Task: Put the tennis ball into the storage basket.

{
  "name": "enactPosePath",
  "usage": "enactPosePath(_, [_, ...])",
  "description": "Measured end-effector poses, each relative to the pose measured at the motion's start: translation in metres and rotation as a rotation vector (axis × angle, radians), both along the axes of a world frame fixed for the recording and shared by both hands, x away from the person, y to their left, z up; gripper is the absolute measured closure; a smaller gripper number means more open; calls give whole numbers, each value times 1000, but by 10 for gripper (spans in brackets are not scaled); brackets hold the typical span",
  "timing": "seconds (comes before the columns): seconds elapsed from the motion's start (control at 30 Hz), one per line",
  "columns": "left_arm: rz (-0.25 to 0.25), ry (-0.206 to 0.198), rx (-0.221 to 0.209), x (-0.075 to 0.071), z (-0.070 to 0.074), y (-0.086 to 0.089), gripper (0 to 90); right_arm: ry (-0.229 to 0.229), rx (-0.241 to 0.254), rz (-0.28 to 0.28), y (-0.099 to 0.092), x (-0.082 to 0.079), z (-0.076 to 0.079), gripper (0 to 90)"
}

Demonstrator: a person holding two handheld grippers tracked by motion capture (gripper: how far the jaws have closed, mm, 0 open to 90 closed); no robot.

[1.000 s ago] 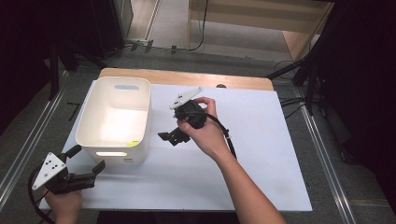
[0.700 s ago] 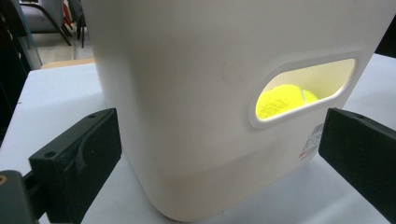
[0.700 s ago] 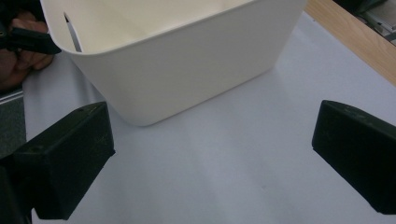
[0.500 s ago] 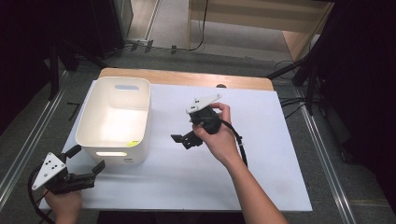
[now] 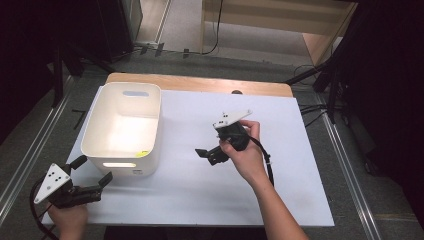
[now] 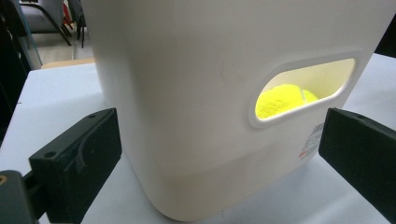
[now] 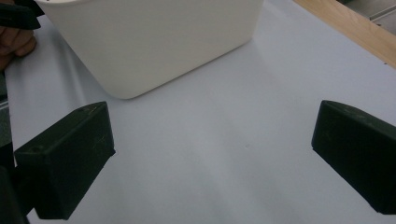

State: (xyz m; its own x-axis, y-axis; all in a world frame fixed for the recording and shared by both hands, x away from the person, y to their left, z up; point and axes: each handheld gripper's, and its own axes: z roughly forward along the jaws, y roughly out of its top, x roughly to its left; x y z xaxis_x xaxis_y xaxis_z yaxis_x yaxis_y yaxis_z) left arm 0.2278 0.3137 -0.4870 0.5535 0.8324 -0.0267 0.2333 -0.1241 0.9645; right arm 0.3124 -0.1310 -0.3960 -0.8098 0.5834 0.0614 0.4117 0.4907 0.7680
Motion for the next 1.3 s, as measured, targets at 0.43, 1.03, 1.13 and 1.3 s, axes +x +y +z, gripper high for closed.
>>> enactPosePath(0.43, [0,-4,12,0,0,-1,0,-3,27,-61,-33,-12,-12,0])
enactPosePath(1.03, [-1,-4,10,0,0,-1,0,-15,78,-162,-82,-31,-31,0])
enactPosePath(1.13, [-1,-3,10,0,0,-1,0,-22,88,-175,-90,-35,-33,0])
enactPosePath(1.3, [1,2,1,0,0,0,0,-23,103,-205,-103,-41,-38,0])
